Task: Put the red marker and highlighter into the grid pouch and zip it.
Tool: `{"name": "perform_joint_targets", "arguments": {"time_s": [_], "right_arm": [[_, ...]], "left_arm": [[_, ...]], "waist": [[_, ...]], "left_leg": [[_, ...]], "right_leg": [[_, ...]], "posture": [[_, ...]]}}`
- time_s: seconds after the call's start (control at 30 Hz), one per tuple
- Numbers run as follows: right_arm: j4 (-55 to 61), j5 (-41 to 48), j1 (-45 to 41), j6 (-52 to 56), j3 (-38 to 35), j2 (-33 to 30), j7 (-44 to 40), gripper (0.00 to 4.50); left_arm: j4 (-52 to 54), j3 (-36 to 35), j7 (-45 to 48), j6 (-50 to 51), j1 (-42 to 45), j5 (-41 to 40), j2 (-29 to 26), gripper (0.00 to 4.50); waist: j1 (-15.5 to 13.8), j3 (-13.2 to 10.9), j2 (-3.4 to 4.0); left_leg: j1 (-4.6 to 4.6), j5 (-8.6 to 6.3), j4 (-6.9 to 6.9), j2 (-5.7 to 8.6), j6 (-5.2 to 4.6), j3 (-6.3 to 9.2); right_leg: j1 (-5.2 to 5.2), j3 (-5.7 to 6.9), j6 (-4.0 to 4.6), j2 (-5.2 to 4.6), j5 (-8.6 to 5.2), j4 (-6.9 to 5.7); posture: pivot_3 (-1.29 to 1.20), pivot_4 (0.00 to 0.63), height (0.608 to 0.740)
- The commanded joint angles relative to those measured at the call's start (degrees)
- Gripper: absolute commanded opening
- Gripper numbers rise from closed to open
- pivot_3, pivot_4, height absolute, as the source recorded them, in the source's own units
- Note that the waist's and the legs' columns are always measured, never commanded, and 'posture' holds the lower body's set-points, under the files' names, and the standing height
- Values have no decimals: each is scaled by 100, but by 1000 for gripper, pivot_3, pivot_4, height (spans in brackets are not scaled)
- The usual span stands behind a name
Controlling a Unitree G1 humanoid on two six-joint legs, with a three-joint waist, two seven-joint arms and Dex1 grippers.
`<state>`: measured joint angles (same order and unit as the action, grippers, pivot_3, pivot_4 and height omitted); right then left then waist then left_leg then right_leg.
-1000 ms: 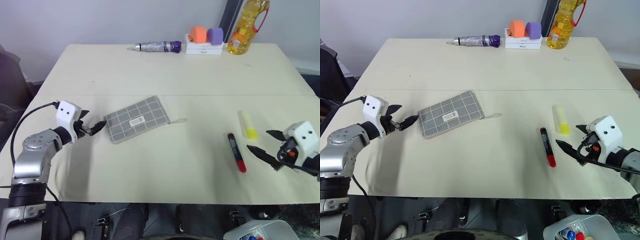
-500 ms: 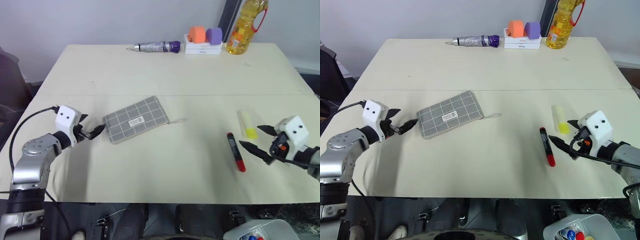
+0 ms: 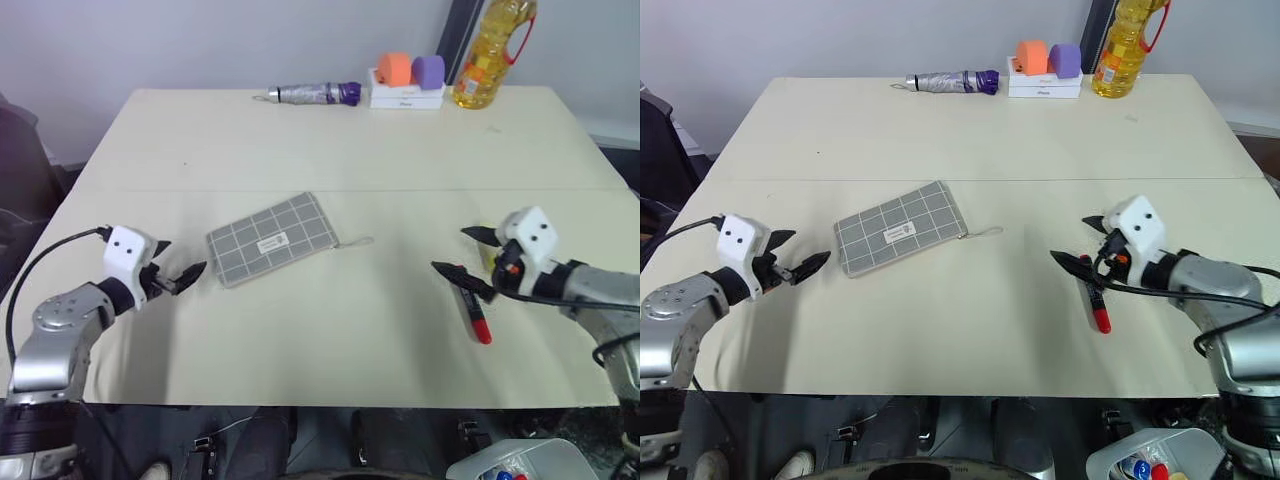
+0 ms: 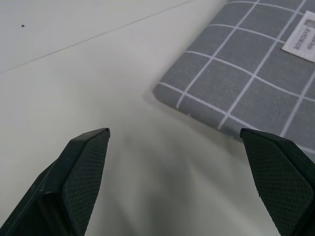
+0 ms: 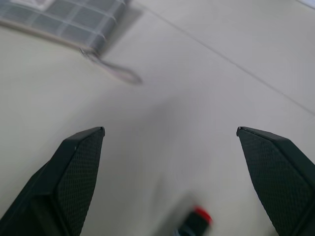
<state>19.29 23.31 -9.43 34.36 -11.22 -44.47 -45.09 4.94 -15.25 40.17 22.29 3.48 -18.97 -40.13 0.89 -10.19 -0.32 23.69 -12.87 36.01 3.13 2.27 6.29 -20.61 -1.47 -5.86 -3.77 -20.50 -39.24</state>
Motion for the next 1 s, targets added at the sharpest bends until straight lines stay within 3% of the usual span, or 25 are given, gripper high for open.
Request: {"name": "perform_joint_targets", "arguments": {"time_s": [0.03, 0.23, 0.37, 0.63, 1.0], "right_arm": [[-112, -124, -458, -98, 402, 280, 195, 3123], [-1130, -880, -1639, -35, 1379, 1303, 1135, 52], [-1838, -1374, -2284, -131, 1818, 2020, 1679, 18], [-3590, -1968, -3106, -620, 2063, 2776, 2219, 18], [-5209, -2283, -3861, -1322, 2171, 3386, 2021, 18]], "left_arm": [[175, -176, 7, -522, -128, 268, -209, 4500], [-307, 126, 174, -2217, -458, 1216, -615, 4500], [-661, 286, 246, -3083, -543, 1640, -811, 4500], [-1331, 777, 72, -4277, -175, 2378, -872, 4500], [-2683, 1802, -67, -5838, 998, 3109, -662, 4500]], "waist": [[2, 0, 0], [13, 0, 0], [23, -1, 2], [0, 0, 2], [25, 5, 11]], "left_leg": [[0, 0, 0, 0, 0, 0], [0, 0, -7, 1, 1, -2], [3, 1, -18, 0, 3, -5], [27, 4, -20, 6, 7, -7], [27, 6, -17, 8, 10, -10]], "right_leg": [[0, 0, 0, 0, 0, 0], [-8, -3, 1, -2, 0, 0], [-22, -6, 2, -2, 0, -1], [-64, -1, 1, -4, 1, -11], [-66, 0, 2, 8, 2, -32]], "posture": [[0, 150, 740], [0, 150, 740], [0, 150, 740], [0, 150, 740], [0, 150, 740]]}}
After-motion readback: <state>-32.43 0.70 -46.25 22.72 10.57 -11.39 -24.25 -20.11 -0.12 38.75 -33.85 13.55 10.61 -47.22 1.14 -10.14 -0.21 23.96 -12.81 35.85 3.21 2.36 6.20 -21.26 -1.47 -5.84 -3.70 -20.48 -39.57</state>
